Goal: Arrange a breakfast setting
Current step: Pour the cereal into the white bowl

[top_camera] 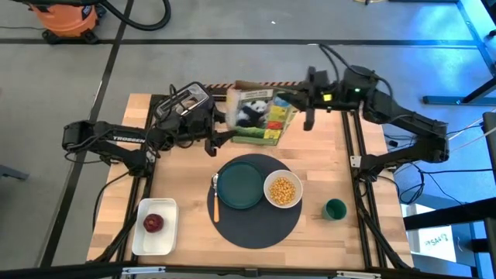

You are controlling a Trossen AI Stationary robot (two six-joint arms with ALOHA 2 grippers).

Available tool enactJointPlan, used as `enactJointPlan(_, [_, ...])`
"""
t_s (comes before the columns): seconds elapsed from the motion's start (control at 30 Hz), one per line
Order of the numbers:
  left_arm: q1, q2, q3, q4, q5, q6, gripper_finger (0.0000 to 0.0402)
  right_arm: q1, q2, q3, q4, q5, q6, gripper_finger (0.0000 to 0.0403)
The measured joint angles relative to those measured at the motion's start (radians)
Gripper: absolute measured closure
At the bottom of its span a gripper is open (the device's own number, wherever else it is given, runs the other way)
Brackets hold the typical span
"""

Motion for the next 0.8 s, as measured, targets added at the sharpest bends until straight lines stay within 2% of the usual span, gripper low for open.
enactJointPlan(0.2, [-0.001,-0.138,0.001,-0.045,-0.039,-0.017,0.0082,-0.009,-0.147,0.000,-0.149,0.223,-0.079,0.0403])
enactJointPlan(0.4, [-0.001,-0.223,0.004,-0.257,-0.170,0.047,0.0087,-0.009,-0.265,-0.001,-0.357,0.586,-0.138,0.0403])
enactJointPlan(0.53, [-0.001,-0.186,0.048,-0.354,-0.173,0.061,0.0089,-0.009,-0.315,-0.087,-0.390,0.689,-0.128,0.0403])
enactJointPlan(0.63, [-0.001,-0.144,0.083,-0.413,-0.173,0.066,0.0089,-0.008,-0.358,-0.200,-0.348,0.732,-0.119,0.0403])
enactJointPlan(0.8, [-0.001,-0.079,0.141,-0.417,-0.153,0.088,0.0089,-0.008,-0.450,-0.427,-0.229,0.789,-0.124,0.0403])
